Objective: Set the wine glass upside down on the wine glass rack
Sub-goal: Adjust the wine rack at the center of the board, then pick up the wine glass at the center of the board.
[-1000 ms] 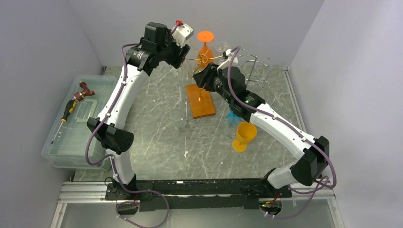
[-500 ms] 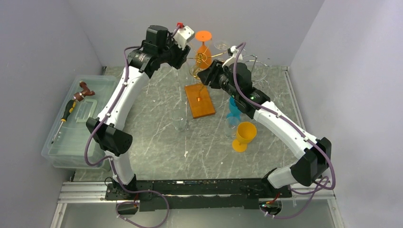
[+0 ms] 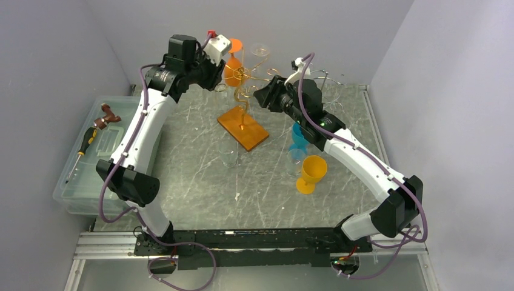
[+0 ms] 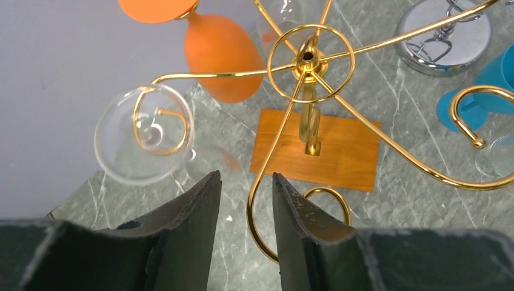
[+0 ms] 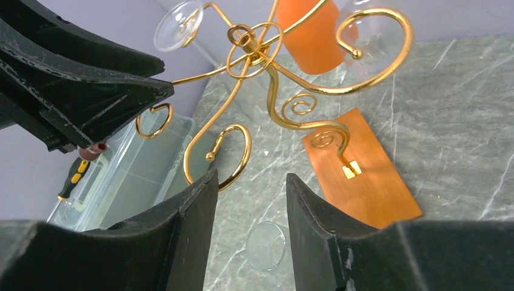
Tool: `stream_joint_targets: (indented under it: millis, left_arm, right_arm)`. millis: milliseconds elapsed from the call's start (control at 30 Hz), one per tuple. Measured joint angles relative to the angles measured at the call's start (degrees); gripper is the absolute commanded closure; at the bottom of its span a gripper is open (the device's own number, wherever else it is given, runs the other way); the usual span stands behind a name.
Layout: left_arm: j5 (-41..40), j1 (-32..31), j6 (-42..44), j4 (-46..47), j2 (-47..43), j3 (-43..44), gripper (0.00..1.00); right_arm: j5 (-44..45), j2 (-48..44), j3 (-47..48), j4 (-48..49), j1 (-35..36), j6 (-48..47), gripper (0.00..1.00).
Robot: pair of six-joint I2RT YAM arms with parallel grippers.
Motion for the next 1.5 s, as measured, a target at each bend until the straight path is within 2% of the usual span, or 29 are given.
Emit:
stream_joint_targets:
  millis: [100, 233, 400, 533, 600, 700, 767, 933, 1133, 1300, 1500]
  left_arm:
    - [0.0, 0.1, -0.2, -0.5, 0.0, -0.2, 0.54]
    - [-0.2, 0.1, -0.4, -0.4, 0.0, -0.2, 0.45]
    - [-0.7, 0.2, -0.4, 0.1, 0.0, 0.0, 0.43]
    - [-0.7, 0.1, -0.4, -1.5, 0.0, 1.6, 0.38]
    - [-0.7, 0.1, -0.5, -2.7, 0.0, 3.0, 0.3]
    - [-0.5, 0.0, -1.0, -4.4, 0.0, 6.0, 0.1]
    - [-0.2, 0.1, -1.5, -5.6, 0.0, 8.6, 0.06]
    - [0.7, 0.0, -2.7, -7.1, -2.1, 10.5, 0.02]
    - [0.9, 0.0, -4.0, -9.6, -10.1, 3.1, 0.01]
    - [0.8, 0.1, -5.1, -10.4, -17.9, -6.6, 0.01]
    - [0.8, 0.1, -5.7, -11.8, -22.2, -14.2, 0.01]
  right_arm:
    - [0.0, 0.0, 0.0, 0.1, 0.0, 0.0, 0.54]
    - [-0.8, -0.1, 0.0, -1.5, 0.0, -0.7, 0.53]
    - [-1.5, 1.2, 0.0, -6.6, 0.1, -1.8, 0.51]
    - [-1.9, 1.4, 0.3, -8.8, 0.1, -2.4, 0.5]
    - [-1.9, 1.4, 1.0, -9.4, 0.1, -2.8, 0.48]
    - [-1.8, 0.7, 1.6, -9.7, 0.1, -3.6, 0.46]
    - [-1.7, -0.4, 1.6, -10.5, 0.1, -3.9, 0.45]
    - [-1.1, -5.3, -0.8, -11.5, 0.6, -4.3, 0.47]
    - [0.5, -9.0, -9.0, -10.7, 4.7, -3.4, 0.47]
    - [1.7, -3.9, -15.1, -8.7, 10.3, -1.3, 0.43]
    - [5.6, 2.8, -15.9, -4.9, 15.4, 0.5, 0.42]
